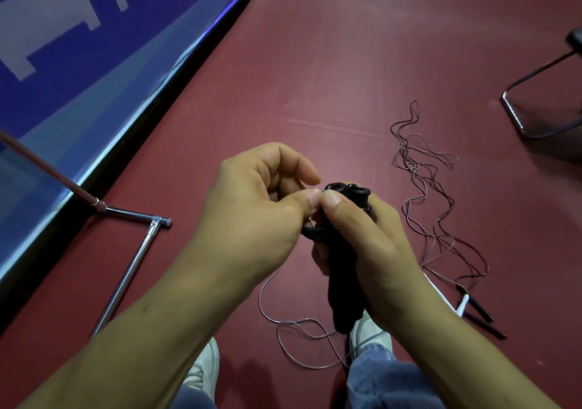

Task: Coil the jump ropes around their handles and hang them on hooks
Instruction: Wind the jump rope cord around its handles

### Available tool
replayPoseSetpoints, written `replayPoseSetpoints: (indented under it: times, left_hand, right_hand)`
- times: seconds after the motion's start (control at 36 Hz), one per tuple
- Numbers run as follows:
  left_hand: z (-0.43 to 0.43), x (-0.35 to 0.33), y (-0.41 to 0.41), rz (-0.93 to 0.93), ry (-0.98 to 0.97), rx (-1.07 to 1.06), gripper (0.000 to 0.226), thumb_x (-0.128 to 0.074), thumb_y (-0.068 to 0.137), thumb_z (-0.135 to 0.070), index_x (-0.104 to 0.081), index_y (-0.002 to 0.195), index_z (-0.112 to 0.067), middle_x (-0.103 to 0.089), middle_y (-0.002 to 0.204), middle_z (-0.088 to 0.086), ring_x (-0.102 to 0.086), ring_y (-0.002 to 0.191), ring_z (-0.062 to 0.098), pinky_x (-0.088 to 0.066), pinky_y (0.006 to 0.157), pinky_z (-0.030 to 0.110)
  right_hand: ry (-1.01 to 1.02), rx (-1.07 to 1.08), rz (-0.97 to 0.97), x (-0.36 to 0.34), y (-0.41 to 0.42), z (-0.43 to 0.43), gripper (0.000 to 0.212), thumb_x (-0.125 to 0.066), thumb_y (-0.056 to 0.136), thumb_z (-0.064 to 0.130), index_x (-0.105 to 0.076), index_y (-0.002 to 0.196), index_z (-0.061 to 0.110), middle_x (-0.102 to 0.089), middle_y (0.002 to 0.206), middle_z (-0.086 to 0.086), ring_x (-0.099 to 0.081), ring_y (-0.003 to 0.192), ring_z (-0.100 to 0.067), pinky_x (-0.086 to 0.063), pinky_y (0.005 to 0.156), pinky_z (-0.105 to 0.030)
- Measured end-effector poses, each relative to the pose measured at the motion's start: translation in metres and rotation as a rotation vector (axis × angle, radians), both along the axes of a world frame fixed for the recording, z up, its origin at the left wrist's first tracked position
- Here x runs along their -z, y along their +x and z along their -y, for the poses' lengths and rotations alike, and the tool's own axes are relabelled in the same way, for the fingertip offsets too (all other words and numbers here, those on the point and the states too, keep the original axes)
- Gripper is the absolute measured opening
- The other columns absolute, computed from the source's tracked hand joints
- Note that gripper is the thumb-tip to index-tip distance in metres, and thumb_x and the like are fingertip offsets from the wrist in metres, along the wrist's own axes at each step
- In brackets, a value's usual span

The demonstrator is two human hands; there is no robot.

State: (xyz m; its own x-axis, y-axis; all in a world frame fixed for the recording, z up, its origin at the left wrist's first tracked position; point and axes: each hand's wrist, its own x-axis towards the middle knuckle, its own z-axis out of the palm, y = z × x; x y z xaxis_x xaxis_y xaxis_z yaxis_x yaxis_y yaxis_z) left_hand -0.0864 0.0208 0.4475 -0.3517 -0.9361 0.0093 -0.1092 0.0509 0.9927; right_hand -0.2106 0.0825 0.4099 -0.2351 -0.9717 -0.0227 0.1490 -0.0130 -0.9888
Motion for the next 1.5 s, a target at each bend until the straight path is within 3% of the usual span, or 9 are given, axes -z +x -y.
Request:
replayPoseSetpoints:
  times: [0.14, 0.28, 0.5, 0.67, 0.81, 0.92, 1.11, 1.36, 1.5]
  left_hand:
    - [-0.005, -0.001, 0.001, 0.028, -0.043, -0.087, 0.011, -0.082, 0.08, -0.012, -0.075, 0.074, -0.018, -0.07, 0.062, 0.002, -0.064, 0.055, 0.012, -0.05, 0.056, 0.03]
    - [-0.007, -0.004, 0.003, -0.051, -0.06, -0.101, 0.016, -0.078, 0.08, 0.001, -0.075, 0.071, -0.012, -0.066, 0.055, 0.001, -0.059, 0.047, 0.01, -0.046, 0.049, 0.019]
    - [0.0, -0.003, 0.004, -0.135, -0.037, 0.012, 0.016, -0.072, 0.081, 0.013, -0.072, 0.072, 0.0, -0.067, 0.056, 0.01, -0.059, 0.046, 0.008, -0.046, 0.044, 0.017]
    - [0.012, 0.0, 0.007, -0.112, 0.067, 0.136, 0.013, -0.075, 0.079, 0.011, -0.072, 0.073, 0.0, -0.07, 0.068, 0.02, -0.062, 0.057, 0.017, -0.05, 0.055, 0.023]
    - [0.017, -0.001, 0.011, -0.088, 0.171, 0.205, 0.017, -0.081, 0.076, 0.003, -0.074, 0.067, -0.01, -0.064, 0.075, 0.035, -0.053, 0.065, 0.03, -0.041, 0.061, 0.037]
    - [0.014, 0.004, 0.007, -0.126, 0.217, 0.192, 0.019, -0.072, 0.083, 0.009, -0.066, 0.07, -0.004, -0.06, 0.06, 0.015, -0.048, 0.054, 0.022, -0.038, 0.047, 0.025]
    - [0.005, 0.003, 0.009, -0.155, 0.098, 0.113, 0.009, -0.073, 0.084, 0.006, -0.069, 0.077, 0.001, -0.065, 0.063, 0.016, -0.051, 0.052, 0.02, -0.044, 0.049, 0.026]
    - [-0.006, 0.006, 0.007, -0.164, 0.062, -0.029, 0.009, -0.073, 0.086, 0.001, -0.07, 0.078, 0.0, -0.066, 0.059, 0.011, -0.054, 0.045, 0.013, -0.043, 0.045, 0.019]
    - [-0.006, 0.012, 0.006, -0.243, 0.196, -0.054, 0.013, -0.075, 0.082, 0.003, -0.072, 0.072, -0.005, -0.066, 0.062, 0.019, -0.056, 0.056, 0.025, -0.048, 0.053, 0.03]
  right_hand:
    - [-0.065, 0.08, -0.113, -0.004, 0.002, 0.001, 0.017, -0.059, 0.091, 0.029, -0.059, 0.075, 0.021, -0.053, 0.057, -0.006, -0.051, 0.053, -0.024, -0.041, 0.053, -0.044]
    - [-0.068, 0.035, -0.064, -0.001, 0.006, 0.002, 0.025, -0.061, 0.085, 0.042, -0.058, 0.079, 0.018, -0.055, 0.063, -0.008, -0.051, 0.055, -0.024, -0.041, 0.055, -0.041]
    - [0.015, -0.071, 0.15, -0.002, 0.004, 0.003, 0.022, -0.056, 0.091, 0.031, -0.058, 0.092, 0.009, -0.056, 0.068, -0.001, -0.05, 0.057, -0.021, -0.042, 0.054, -0.038]
    - [0.11, -0.205, 0.314, -0.001, 0.005, 0.002, 0.044, -0.053, 0.093, 0.034, -0.065, 0.125, 0.006, -0.062, 0.07, 0.002, -0.045, 0.06, -0.017, -0.04, 0.054, -0.033]
    - [0.13, -0.237, 0.384, 0.0, 0.008, 0.0, 0.045, -0.055, 0.091, 0.033, -0.067, 0.13, 0.013, -0.058, 0.078, -0.011, -0.042, 0.058, -0.016, -0.038, 0.051, -0.031]
    - [0.177, -0.154, 0.434, 0.0, 0.006, -0.001, 0.044, -0.057, 0.086, 0.039, -0.068, 0.111, 0.005, -0.049, 0.088, -0.019, -0.041, 0.055, -0.015, -0.037, 0.048, -0.028]
    - [0.163, -0.142, 0.508, -0.005, 0.007, 0.002, 0.034, -0.049, 0.078, 0.037, -0.067, 0.073, 0.009, -0.046, 0.069, -0.015, -0.038, 0.05, -0.019, -0.031, 0.047, -0.028]
    - [0.166, -0.079, 0.382, 0.0, 0.008, 0.004, 0.036, -0.05, 0.082, 0.032, -0.059, 0.094, -0.001, -0.056, 0.064, -0.012, -0.047, 0.05, -0.022, -0.041, 0.046, -0.029]
    - [0.088, -0.054, 0.312, 0.0, 0.008, 0.005, 0.027, -0.051, 0.085, 0.025, -0.06, 0.089, 0.0, -0.058, 0.074, -0.014, -0.047, 0.052, -0.024, -0.04, 0.045, -0.029]
